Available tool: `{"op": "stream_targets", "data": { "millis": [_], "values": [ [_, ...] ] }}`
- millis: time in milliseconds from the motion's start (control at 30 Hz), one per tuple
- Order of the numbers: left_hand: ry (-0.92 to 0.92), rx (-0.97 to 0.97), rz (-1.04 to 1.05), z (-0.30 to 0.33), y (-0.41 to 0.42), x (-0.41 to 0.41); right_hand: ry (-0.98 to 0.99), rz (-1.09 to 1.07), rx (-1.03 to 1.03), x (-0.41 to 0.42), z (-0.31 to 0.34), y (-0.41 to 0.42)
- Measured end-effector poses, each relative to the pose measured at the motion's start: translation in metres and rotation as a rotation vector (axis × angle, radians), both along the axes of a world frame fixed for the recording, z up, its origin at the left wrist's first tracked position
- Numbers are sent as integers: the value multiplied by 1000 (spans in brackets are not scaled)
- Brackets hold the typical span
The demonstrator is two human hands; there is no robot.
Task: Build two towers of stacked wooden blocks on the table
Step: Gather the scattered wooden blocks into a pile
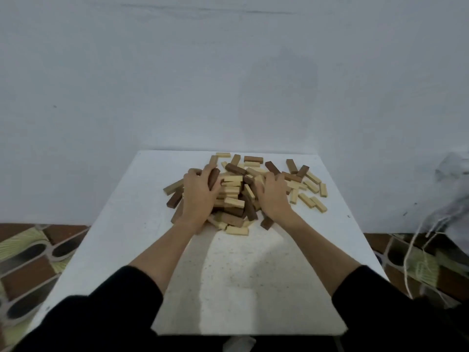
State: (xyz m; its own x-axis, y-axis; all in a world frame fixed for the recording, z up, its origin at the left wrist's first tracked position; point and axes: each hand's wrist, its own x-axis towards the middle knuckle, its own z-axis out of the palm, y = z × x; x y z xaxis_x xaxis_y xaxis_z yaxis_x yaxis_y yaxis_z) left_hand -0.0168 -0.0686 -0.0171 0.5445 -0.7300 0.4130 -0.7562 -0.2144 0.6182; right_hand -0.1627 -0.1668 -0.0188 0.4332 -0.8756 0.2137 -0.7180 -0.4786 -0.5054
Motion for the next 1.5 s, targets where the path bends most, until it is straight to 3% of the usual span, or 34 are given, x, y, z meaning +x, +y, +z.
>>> {"op": "stream_targets", "data": {
  "millis": [200, 333, 500, 633, 833, 1000, 1100, 1300, 1500],
  "values": [
    [180, 34, 178, -23, 15, 66, -54, 61, 111, 39, -2, -3],
    [251, 151, 94, -49, 22, 74, -45, 86, 144, 46, -7, -4],
    [314, 52, 112, -52, 26, 68, -10, 67, 81, 46, -16, -9],
    [305, 96, 177, -47, 27, 65, 44, 30, -7, 43, -20, -16],
    [224, 120, 241, -19, 15, 75, -52, -26, 8, 35, 7, -40],
    [177, 125, 72, -3, -20, 89, -5, 92, 96, 37, 17, -85],
    [199, 227, -55, -1, -50, 99, 79, 176, 103, 45, 14, -109],
    [69, 498, -263, -5, -116, 119, 349, 360, 60, 75, 2, -151],
    [-183, 648, -490, -21, -162, 127, 500, 547, 57, 105, -10, -174]
  ]
}}
